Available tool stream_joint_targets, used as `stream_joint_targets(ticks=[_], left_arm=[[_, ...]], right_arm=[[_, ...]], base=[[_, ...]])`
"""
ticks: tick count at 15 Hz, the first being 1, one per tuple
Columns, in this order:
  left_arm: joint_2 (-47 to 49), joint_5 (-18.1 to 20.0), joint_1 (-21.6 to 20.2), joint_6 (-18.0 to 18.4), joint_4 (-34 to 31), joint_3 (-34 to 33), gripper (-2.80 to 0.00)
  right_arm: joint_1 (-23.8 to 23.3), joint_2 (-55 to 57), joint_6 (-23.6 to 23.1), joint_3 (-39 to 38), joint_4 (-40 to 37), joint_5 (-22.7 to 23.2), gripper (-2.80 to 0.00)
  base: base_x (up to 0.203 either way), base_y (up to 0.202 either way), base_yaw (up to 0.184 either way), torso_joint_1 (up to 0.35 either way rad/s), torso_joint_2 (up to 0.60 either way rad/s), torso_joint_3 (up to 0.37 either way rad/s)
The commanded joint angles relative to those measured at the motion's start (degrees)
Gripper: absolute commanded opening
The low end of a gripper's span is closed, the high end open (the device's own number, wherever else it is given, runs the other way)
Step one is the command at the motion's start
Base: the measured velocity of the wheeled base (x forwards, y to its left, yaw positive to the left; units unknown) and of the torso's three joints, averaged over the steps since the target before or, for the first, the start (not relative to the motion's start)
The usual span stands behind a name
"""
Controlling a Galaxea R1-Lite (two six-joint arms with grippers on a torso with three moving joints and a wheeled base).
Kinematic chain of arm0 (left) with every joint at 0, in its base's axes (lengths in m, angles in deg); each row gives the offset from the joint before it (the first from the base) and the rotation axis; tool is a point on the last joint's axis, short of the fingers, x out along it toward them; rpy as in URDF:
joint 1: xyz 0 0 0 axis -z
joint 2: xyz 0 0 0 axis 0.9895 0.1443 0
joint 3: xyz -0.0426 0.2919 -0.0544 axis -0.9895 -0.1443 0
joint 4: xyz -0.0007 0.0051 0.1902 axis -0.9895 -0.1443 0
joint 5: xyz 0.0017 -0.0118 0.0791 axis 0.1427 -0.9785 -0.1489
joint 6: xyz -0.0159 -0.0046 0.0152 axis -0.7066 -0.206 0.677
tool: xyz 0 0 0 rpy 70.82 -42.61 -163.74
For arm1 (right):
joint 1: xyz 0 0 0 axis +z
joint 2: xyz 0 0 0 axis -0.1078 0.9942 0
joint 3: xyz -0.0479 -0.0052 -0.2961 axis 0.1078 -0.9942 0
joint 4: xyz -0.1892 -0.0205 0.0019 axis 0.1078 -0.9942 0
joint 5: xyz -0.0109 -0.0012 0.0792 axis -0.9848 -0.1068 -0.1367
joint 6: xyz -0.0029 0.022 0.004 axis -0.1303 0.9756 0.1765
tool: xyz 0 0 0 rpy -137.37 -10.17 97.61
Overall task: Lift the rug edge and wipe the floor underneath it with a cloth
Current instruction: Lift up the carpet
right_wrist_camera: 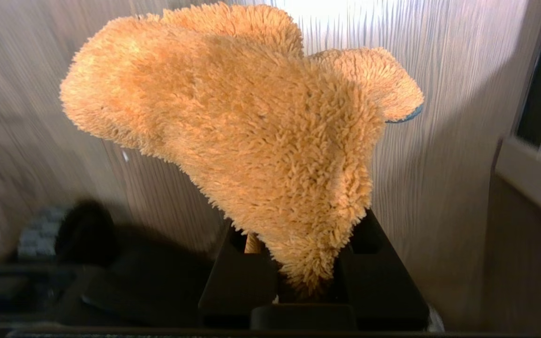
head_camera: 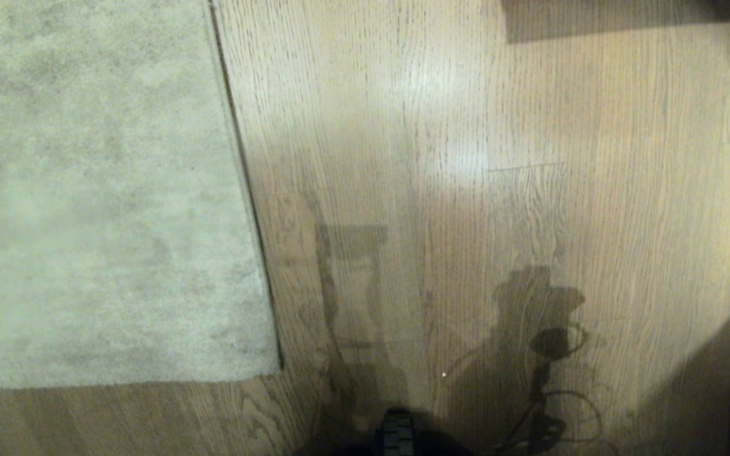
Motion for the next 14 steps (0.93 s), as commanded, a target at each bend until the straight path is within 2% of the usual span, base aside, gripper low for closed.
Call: stream_joint_targets(ticks=[1,6,14], left_arm=[[0.0,0.0,0.0,0.0,0.0,0.0,-2.8],[0.0,0.0,0.0,0.0,0.0,0.0,-2.8],[0.0,0.1,0.0,0.0,0.0,0.0,-2.8]], right_arm=[[0.2,-3.3,-0.1,0.0,0.0,0.0,-2.8],[0.2,-3.3,2.4,0.0,0.1,-0.3,-2.8],[0.2,-3.3,2.4,0.0,0.1,-0.3,-2.8]], base=[[0.0,0.0,0.0,0.0,0.0,0.0],[0.0,0.0,0.0,0.0,0.0,0.0],[0.0,0.0,0.0,0.0,0.0,0.0]])
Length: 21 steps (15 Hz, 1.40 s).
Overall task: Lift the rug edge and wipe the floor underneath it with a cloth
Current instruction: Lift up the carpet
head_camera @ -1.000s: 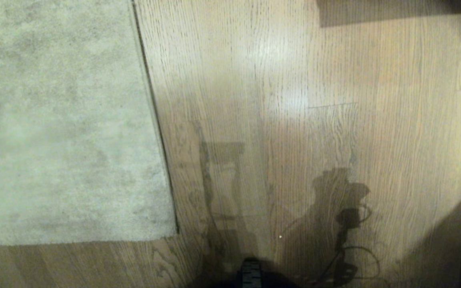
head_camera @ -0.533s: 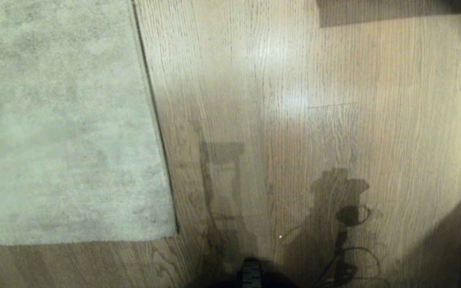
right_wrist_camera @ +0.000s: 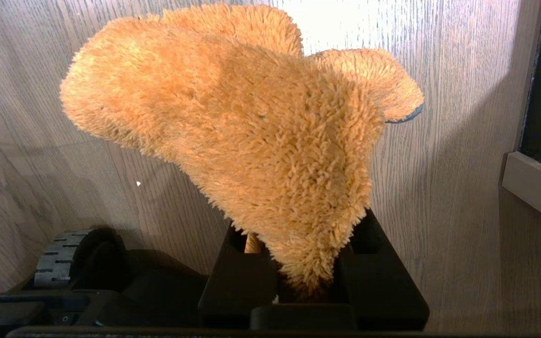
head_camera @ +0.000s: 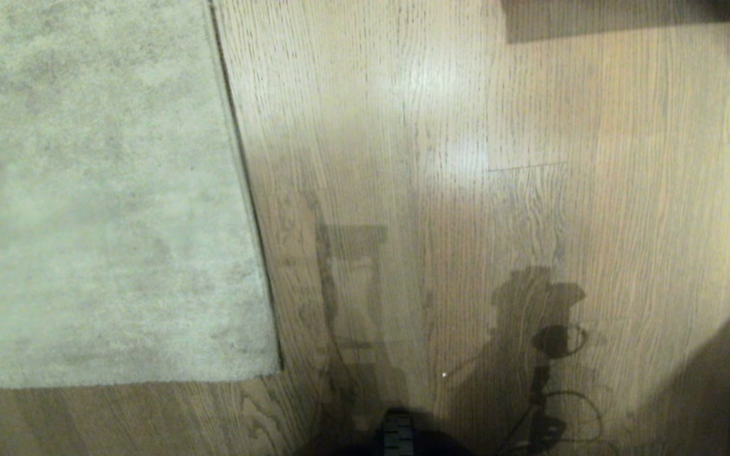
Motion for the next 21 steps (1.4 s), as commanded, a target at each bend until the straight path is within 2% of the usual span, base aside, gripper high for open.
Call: stream_joint_targets(ticks=[1,13,17,19,21], left_arm=[[0.0,0.1,0.0,-0.1,0.0,0.0,-2.8],[0.0,0.0,0.0,-0.6,-0.1,0.0,-2.8],[2.1,0.3,0.0,-0.4,-2.2,1.8,-2.8],[5.6,3.2,0.1,-0.6,-2.7,3.6,-2.8],[9.6,8.1,0.3,-0.6,-2.8,6.1,-2.8]], right_arm=[[0.0,0.1,0.0,0.0,0.0,0.0,-2.8],[0.0,0.1,0.0,0.0,0.0,0.0,-2.8],[0.0,0.1,0.0,0.0,0.0,0.0,-2.8],[0.0,0.1,0.0,0.0,0.0,0.0,-2.8],[0.0,0.1,0.0,0.0,0.0,0.0,-2.8]], base=[[0.0,0.0,0.0,0.0,0.0,0.0],[0.0,0.0,0.0,0.0,0.0,0.0],[0.0,0.0,0.0,0.0,0.0,0.0],[0.0,0.0,0.0,0.0,0.0,0.0],[0.0,0.0,0.0,0.0,0.0,0.0]])
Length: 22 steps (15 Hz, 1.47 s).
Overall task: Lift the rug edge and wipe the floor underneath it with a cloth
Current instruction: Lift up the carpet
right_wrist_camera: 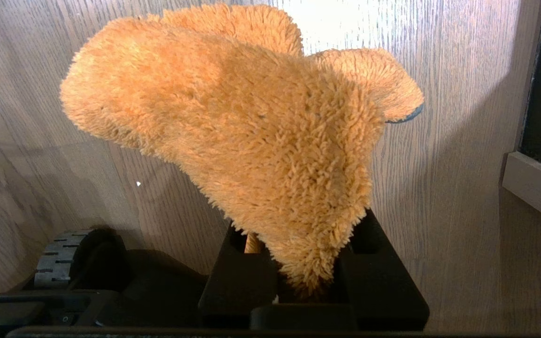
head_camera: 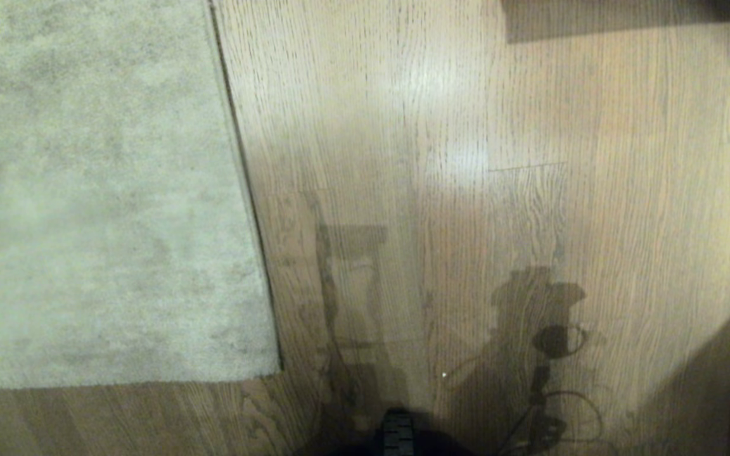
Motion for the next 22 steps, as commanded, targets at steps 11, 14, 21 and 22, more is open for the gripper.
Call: stream_joint_targets(ticks=[11,14,21,22], left_arm=[[24.3,16.0,2.4,0.0,0.1,6.5,-2.8],[33.3,16.4,5.2,0.0,1.0,8.1,-2.8],[64.9,14.5,16.7,0.2,21.4,9.8,-2.8],[69.6,12.6,19.2,-0.2,24.5,10.8,-2.8]], right_arm=[[0.0,0.1,0.0,0.0,0.0,0.0,-2.8],[0.0,0.1,0.0,0.0,0.0,0.0,-2.8],[0.0,0.1,0.0,0.0,0.0,0.0,-2.8],[0.0,0.1,0.0,0.0,0.0,0.0,-2.8]], base=[[0.0,0.0,0.0,0.0,0.0,0.0],[0.0,0.0,0.0,0.0,0.0,0.0],[0.0,0.0,0.0,0.0,0.0,0.0],[0.0,0.0,0.0,0.0,0.0,0.0]])
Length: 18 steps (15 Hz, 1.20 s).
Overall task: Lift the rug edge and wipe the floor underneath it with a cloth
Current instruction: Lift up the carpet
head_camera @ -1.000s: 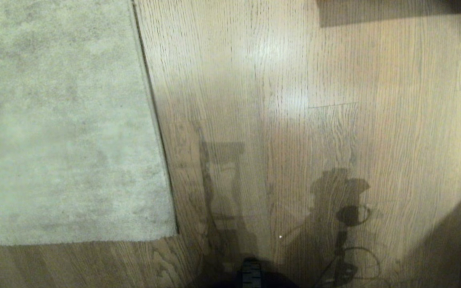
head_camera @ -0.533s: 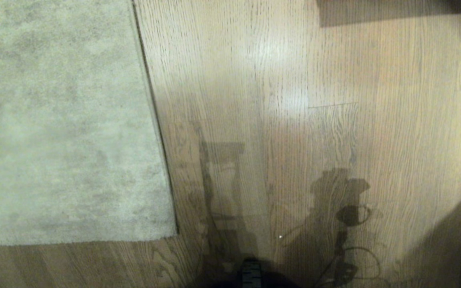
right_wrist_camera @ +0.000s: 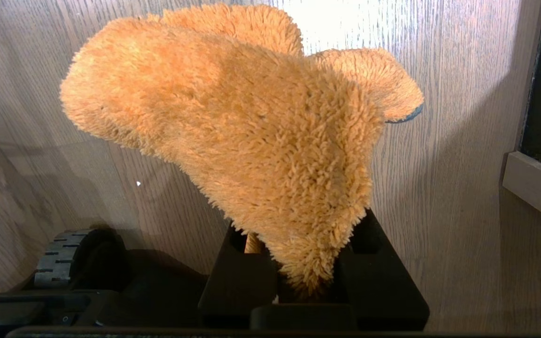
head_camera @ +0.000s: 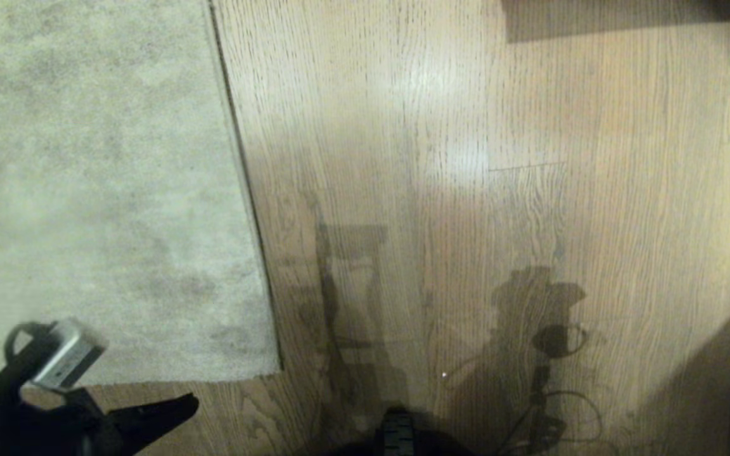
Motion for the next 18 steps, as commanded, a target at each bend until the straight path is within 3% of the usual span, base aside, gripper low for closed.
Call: stream_joint_targets(ticks=[1,4,8,9,12,16,18], left_arm=[[16.2,-4.5,6.6,-1.7,6.0,2.8,-2.8],[26.8,-15.7,15.9,-9.4,9.5,11.6,-2.8],[33.8,-21.0,18.3,-12.3,10.5,16.1,-2.8],[34.8,-23.0,18.4,-12.3,10.4,16.8,0.0],[37.2,-29.8,18.4,-12.1,8.5,18.4,0.0],[37.4,-41.6,17.8,-11.8,-3.2,22.8,0.0],[38.4,-45.8,16.6,-10.6,-6.7,24.8,0.0]], right_arm=[[0.0,0.1,0.0,0.0,0.0,0.1,-2.8],[0.0,0.1,0.0,0.0,0.0,0.0,-2.8],[0.0,0.1,0.0,0.0,0.0,0.0,-2.8],[0.0,0.1,-0.1,0.0,0.0,0.0,-2.8],[0.0,0.1,0.0,0.0,0.0,0.0,-2.8],[0.0,0.1,0.0,0.0,0.0,0.0,-2.8],[0.0,0.1,0.0,0.0,0.0,0.0,-2.8]], base=[[0.0,0.0,0.0,0.0,0.0,0.0],[0.0,0.0,0.0,0.0,0.0,0.0],[0.0,0.0,0.0,0.0,0.0,0.0],[0.0,0.0,0.0,0.0,0.0,0.0],[0.0,0.0,0.0,0.0,0.0,0.0],[0.0,0.0,0.0,0.0,0.0,0.0],[0.0,0.0,0.0,0.0,0.0,0.0]])
